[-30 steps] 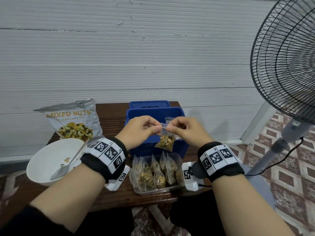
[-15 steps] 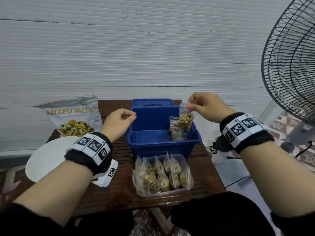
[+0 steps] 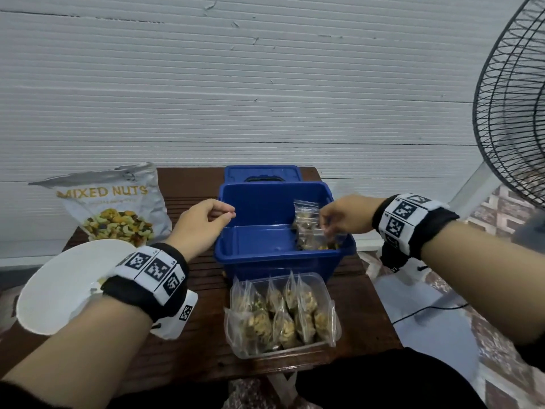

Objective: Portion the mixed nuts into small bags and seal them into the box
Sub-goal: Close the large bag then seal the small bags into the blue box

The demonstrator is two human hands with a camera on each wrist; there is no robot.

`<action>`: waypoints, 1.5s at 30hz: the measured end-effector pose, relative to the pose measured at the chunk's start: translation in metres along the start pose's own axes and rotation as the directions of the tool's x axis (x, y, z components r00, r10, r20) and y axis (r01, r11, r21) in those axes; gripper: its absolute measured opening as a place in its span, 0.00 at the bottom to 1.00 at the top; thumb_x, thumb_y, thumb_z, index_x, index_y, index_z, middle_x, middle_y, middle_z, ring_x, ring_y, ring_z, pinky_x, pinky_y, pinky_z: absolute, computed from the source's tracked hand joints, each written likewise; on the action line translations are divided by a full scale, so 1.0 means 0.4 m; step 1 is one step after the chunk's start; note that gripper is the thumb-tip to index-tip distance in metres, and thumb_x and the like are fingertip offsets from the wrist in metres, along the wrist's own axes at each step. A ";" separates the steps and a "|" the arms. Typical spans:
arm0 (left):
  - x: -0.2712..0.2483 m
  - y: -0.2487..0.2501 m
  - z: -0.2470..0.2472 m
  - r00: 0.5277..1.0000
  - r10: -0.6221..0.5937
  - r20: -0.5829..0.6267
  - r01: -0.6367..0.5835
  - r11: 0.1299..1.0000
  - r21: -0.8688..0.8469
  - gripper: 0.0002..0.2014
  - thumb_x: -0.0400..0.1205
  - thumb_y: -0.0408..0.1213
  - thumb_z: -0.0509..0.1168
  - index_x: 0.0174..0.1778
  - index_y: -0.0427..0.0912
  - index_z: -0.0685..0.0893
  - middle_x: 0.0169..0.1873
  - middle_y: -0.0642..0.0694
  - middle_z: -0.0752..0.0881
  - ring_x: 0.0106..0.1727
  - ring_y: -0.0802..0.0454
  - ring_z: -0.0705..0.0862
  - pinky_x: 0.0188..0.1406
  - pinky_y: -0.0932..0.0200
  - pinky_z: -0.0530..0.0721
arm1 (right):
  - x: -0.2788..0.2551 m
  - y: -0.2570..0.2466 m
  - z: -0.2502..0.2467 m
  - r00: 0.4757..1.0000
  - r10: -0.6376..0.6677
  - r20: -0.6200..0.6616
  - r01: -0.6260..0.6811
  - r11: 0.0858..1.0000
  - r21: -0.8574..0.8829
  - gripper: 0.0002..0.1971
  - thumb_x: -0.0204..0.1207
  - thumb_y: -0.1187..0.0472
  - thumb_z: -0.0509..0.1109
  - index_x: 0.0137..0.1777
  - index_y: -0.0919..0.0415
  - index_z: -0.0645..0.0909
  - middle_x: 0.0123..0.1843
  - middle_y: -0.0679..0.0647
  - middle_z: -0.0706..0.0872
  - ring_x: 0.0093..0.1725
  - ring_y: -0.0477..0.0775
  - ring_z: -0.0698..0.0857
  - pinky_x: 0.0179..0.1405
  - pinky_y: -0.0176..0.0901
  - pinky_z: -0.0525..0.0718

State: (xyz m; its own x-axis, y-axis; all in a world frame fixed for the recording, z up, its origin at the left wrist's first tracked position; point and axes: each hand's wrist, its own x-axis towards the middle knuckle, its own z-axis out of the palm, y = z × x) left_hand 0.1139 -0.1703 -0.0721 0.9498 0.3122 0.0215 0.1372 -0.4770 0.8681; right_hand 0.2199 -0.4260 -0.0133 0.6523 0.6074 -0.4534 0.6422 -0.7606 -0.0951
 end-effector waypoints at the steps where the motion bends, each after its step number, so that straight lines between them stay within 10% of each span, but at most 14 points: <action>1: 0.000 0.000 0.000 1.000 -0.001 0.001 0.001 1.000 0.008 0.04 0.83 0.37 0.66 0.49 0.51 0.84 0.52 0.52 0.88 0.56 0.56 0.83 0.61 0.55 0.81 | 0.004 -0.001 0.003 1.000 -0.001 0.010 0.001 1.000 -0.014 0.02 0.81 0.58 0.66 0.48 0.53 0.77 0.49 0.49 0.86 0.48 0.49 0.79 0.52 0.41 0.75; 7: -0.002 -0.001 0.009 1.000 0.019 -0.016 -0.018 0.999 0.050 0.06 0.84 0.36 0.65 0.55 0.45 0.85 0.49 0.57 0.86 0.47 0.71 0.79 0.45 0.77 0.74 | 0.031 -0.002 0.019 0.999 0.015 0.034 -0.012 0.995 -0.097 0.04 0.81 0.53 0.68 0.46 0.49 0.75 0.45 0.44 0.81 0.51 0.49 0.78 0.63 0.48 0.71; 15: -0.005 0.000 0.012 0.999 0.025 -0.031 -0.022 0.997 0.073 0.07 0.83 0.36 0.65 0.55 0.44 0.85 0.49 0.57 0.85 0.45 0.74 0.78 0.39 0.82 0.74 | 0.032 -0.010 0.037 0.999 0.015 0.035 -0.008 0.979 -0.203 0.06 0.80 0.50 0.67 0.46 0.47 0.74 0.46 0.45 0.80 0.50 0.49 0.75 0.63 0.49 0.59; 28: -0.057 0.007 -0.002 0.998 0.065 -0.006 -0.065 0.997 0.035 0.05 0.82 0.35 0.67 0.52 0.46 0.85 0.49 0.56 0.86 0.53 0.60 0.82 0.61 0.59 0.80 | -0.034 -0.031 0.005 0.966 -0.044 -0.256 0.119 0.951 0.286 0.03 0.75 0.57 0.75 0.47 0.53 0.85 0.43 0.43 0.87 0.43 0.38 0.83 0.46 0.32 0.78; 36: -0.151 0.030 -0.029 0.992 0.017 0.123 -0.035 0.989 0.145 0.05 0.82 0.43 0.67 0.41 0.49 0.81 0.37 0.47 0.87 0.39 0.52 0.84 0.46 0.51 0.85 | -0.068 -0.130 0.049 0.925 -0.107 -0.364 0.239 0.910 0.340 0.01 0.77 0.59 0.73 0.44 0.53 0.84 0.40 0.39 0.84 0.42 0.35 0.81 0.42 0.25 0.75; 41: -0.220 0.052 -0.029 0.856 -0.250 0.453 0.055 0.914 0.402 0.19 0.82 0.57 0.62 0.42 0.42 0.79 0.35 0.49 0.88 0.31 0.55 0.84 0.29 0.65 0.78 | -0.093 -0.192 0.107 0.921 -0.143 -0.363 0.276 0.896 0.348 0.02 0.77 0.59 0.73 0.46 0.56 0.85 0.42 0.43 0.85 0.43 0.39 0.82 0.42 0.23 0.76; 45: -0.258 0.044 -0.011 0.824 -0.261 0.503 0.036 0.910 0.413 0.19 0.78 0.56 0.69 0.37 0.41 0.82 0.35 0.44 0.88 0.27 0.58 0.84 0.23 0.71 0.76 | -0.096 -0.225 0.145 0.927 -0.117 -0.357 0.253 0.897 0.363 0.01 0.77 0.57 0.72 0.45 0.49 0.84 0.48 0.48 0.89 0.50 0.48 0.86 0.54 0.45 0.84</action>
State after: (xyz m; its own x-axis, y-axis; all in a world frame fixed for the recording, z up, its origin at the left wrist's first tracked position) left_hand 0.0171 -0.2074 -0.0569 0.8880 -0.0319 -0.4587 0.2754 -0.7620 0.5861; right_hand 0.1137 -0.3940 -0.0388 0.6732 0.7337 -0.0923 0.5948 -0.6114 -0.5220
